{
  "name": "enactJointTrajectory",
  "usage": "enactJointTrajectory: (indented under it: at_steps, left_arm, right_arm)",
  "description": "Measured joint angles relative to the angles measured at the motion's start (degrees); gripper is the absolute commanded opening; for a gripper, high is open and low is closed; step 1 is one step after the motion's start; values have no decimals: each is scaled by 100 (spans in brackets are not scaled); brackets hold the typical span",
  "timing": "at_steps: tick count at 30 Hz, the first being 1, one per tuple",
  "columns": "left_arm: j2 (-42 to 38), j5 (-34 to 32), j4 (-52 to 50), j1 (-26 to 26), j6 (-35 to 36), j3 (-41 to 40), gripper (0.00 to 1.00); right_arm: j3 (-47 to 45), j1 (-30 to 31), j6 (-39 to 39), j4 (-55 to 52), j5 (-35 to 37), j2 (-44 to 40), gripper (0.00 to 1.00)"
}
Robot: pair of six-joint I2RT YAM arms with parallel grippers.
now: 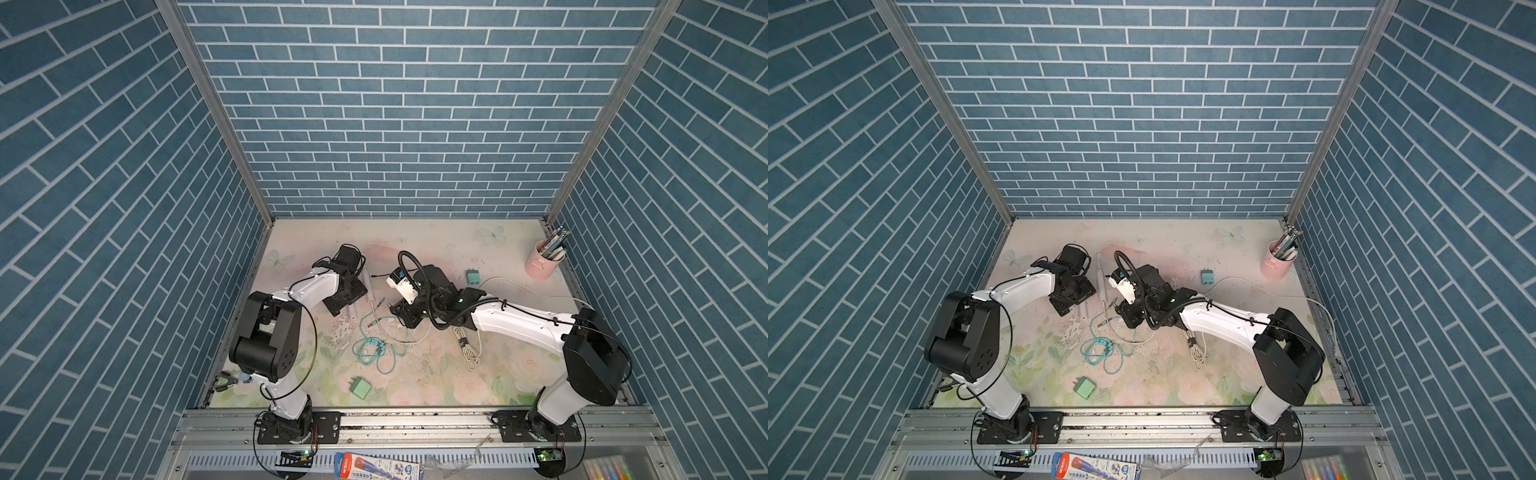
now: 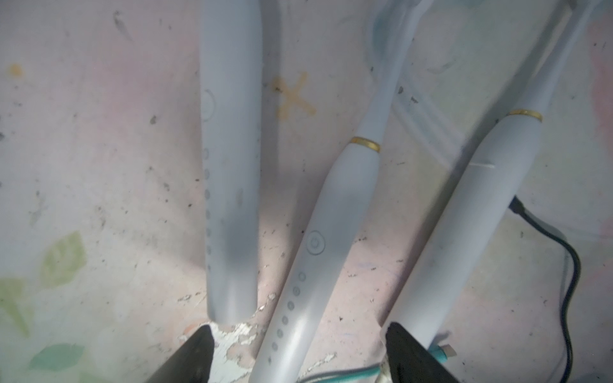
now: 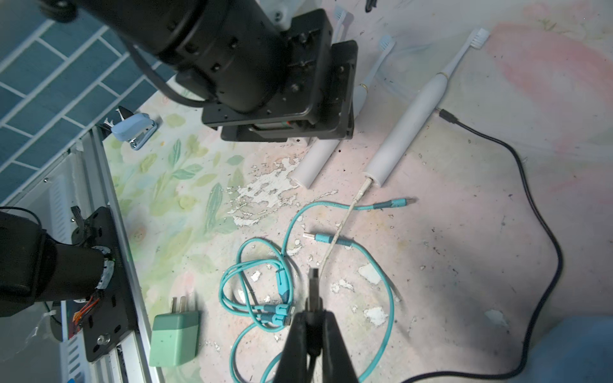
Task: Charge the electric toothbrush
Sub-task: Pick up the electric toothbrush from the center of the board.
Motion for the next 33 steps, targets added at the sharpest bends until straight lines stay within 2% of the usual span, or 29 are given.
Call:
enactJointTrajectory:
  at_steps: [5, 9, 13, 19, 22, 27, 33]
  left_arm:
    - [372, -127, 48, -9, 136, 463, 72]
    - [562, -238, 66, -13, 295, 614, 72]
    - [632, -299, 74, -13, 450, 612, 72]
    - [739, -249, 179, -15, 584, 619, 67]
    - [846, -225, 186, -17, 597, 608, 61]
    - [839, -243, 238, -26, 584, 435, 59]
    - [708, -330, 455, -42, 531, 184, 49]
  right_arm:
    - [-214, 35, 87, 195, -57, -26, 0]
    - [-323, 85, 122, 293, -72, -44, 0]
    - [-450, 107, 125, 356, -92, -138, 0]
    - [-468, 120, 127, 424, -103, -144, 0]
    - [-501, 131, 157, 470, -103, -149, 0]
    - [-584, 153, 168, 466, -105, -153, 0]
    - [-584, 184, 238, 501, -129, -153, 0]
